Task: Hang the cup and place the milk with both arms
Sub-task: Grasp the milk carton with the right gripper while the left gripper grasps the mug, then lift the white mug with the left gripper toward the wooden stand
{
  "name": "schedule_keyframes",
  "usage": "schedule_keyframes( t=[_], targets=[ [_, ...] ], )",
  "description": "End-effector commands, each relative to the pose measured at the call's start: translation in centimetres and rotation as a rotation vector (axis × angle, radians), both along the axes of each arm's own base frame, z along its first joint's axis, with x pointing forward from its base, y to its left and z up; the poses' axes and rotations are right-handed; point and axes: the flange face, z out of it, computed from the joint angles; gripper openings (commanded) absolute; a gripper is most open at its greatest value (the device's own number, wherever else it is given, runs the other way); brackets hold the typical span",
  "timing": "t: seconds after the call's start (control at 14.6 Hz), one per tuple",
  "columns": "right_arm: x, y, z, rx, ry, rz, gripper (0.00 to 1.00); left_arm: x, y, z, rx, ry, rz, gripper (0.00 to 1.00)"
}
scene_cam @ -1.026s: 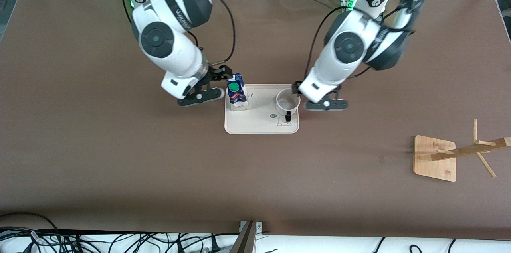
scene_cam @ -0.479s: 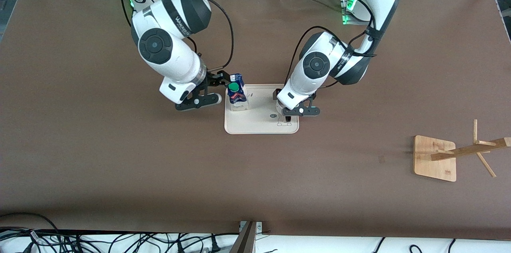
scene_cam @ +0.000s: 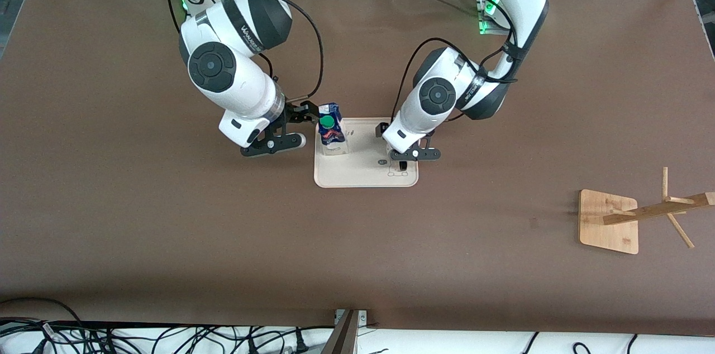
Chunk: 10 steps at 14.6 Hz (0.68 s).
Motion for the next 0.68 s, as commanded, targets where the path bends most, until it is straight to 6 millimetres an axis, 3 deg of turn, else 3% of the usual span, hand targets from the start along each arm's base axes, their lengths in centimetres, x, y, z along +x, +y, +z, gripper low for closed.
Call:
schedule_keyframes(
  t=[0.0, 0.21, 0.27, 0.48, 0.62],
  targets=[
    [-0.2, 0.0, 0.7, 0.0, -0.001, -0.004, 1.0, -0.7, -1.6, -0.1, -0.03, 0.0, -0.021, 1.0],
    [0.0, -0.4, 0.8, 0.003, 0.001, -0.019, 1.0, -1.2, -2.9, -1.8, -0.038, -0.022, -0.036, 1.0],
    [0.7, -1.5, 0.8, -0.002, 0.001, -0.057, 1.0, -1.1, -2.9, -1.9, -0.037, -0.028, -0.043, 0.97],
    [1.9, -3.6, 0.9, 0.024, 0.014, -0.117, 1.0, -1.3, -2.4, -2.2, -0.025, -0.049, -0.14, 0.02],
    [2.1, -4.0, 1.0, 0.027, 0.013, -0.126, 1.0, -1.3, -1.4, -2.5, -0.024, -0.044, -0.191, 0.0]
  ],
)
